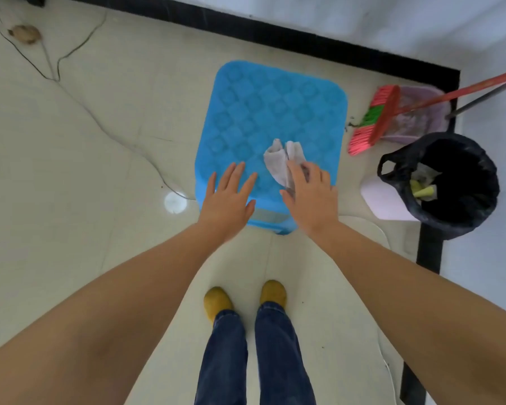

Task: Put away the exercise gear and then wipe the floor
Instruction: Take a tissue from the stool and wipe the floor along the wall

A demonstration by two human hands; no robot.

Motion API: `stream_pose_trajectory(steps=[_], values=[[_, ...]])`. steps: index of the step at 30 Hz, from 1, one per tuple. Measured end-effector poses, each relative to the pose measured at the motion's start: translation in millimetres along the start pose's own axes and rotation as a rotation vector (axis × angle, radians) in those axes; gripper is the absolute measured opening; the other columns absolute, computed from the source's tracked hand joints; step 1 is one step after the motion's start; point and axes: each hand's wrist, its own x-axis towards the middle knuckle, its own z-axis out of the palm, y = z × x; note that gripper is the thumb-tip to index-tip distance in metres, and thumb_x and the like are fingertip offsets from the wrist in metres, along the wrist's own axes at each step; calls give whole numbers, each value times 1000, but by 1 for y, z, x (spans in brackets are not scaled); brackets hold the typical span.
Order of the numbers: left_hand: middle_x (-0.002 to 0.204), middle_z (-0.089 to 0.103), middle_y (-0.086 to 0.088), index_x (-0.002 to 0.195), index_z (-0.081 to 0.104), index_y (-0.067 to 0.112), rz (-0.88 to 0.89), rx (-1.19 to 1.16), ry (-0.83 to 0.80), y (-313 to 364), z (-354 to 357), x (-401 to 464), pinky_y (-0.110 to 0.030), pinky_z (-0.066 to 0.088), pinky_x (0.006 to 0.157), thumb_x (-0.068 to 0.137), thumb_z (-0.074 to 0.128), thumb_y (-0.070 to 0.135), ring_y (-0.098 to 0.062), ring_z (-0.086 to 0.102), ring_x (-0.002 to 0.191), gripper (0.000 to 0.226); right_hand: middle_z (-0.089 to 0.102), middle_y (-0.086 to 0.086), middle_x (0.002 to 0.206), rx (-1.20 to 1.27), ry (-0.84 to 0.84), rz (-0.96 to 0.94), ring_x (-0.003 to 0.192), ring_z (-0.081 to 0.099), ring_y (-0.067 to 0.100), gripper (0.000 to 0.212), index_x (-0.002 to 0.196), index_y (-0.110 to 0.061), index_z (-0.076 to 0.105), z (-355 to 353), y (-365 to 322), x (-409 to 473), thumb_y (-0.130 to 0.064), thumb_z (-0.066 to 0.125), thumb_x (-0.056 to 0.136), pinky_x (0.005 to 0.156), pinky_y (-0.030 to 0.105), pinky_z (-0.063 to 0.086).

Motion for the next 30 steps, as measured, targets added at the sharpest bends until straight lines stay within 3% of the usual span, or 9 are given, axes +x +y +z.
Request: stream_pose_trajectory(steps=[4, 8, 10, 13, 17, 21, 24, 30], values=[[158, 8, -12, 150, 16, 18, 43, 60, 8, -4, 11, -6, -49, 3, 116, 94, 48, 29, -28, 7, 146, 66, 50, 15, 121, 17, 131, -10, 104, 47, 37, 53, 134, -20, 49, 2, -4, 9, -10, 59, 83, 71, 45, 50], [159, -9, -8, 151, 0, 23, 19, 134, -156, -3, -12, 0, -45, 0, 117, 96, 42, 31, -24, -6, 146, 70, 42, 16, 125, 103, -88, 40, 105, 46, 35, 51, 138, -18, 40, -19, -5, 28, -3, 47, 90, 74, 38, 41], [159, -1, -9, 151, 6, 21, 18, 105, -260, -1, -35, 4, -44, 12, 117, 97, 41, 30, -26, 4, 146, 65, 51, 20, 118, 327, -174, 138, 96, 53, 36, 38, 128, -13, 48, -35, -9, 36, -9, 45, 90, 70, 34, 38], [148, 29, -13, 148, 17, 18, -40, -30, -329, -5, -72, -4, -43, 31, 106, 97, 39, 27, -29, 29, 135, 57, 57, 17, 97, 521, -207, 190, 75, 51, 27, 26, 114, -11, 55, -63, -22, 29, -14, 47, 90, 64, 31, 39], [137, 41, -13, 143, 28, 15, -134, -59, -231, -22, -120, -52, -42, 36, 98, 97, 39, 26, -30, 39, 126, 49, 60, 21, 105, 434, -248, 73, 77, 55, 31, 30, 117, -11, 56, -106, -56, 2, -11, 44, 90, 63, 33, 40], [139, 41, -13, 144, 27, 15, -280, -102, -128, -42, -163, -121, -41, 35, 98, 97, 39, 27, -31, 39, 126, 50, 59, 18, 112, 368, -291, -68, 94, 57, 32, 34, 121, -16, 54, -143, -109, -24, -14, 40, 89, 68, 30, 37], [140, 41, -12, 145, 27, 15, -439, -153, -36, -56, -185, -177, -40, 35, 99, 98, 39, 28, -30, 38, 128, 50, 59, 16, 112, 336, -308, -208, 89, 56, 29, 34, 119, -15, 56, -162, -153, -43, -13, 41, 88, 67, 29, 37], [137, 44, -13, 144, 27, 15, -832, -233, 72, -61, -205, -309, -41, 37, 98, 99, 36, 29, -31, 41, 126, 49, 57, 18, 114, 244, -401, -547, 99, 59, 33, 32, 119, -16, 56, -180, -244, -104, -14, 45, 89, 70, 25, 36]])
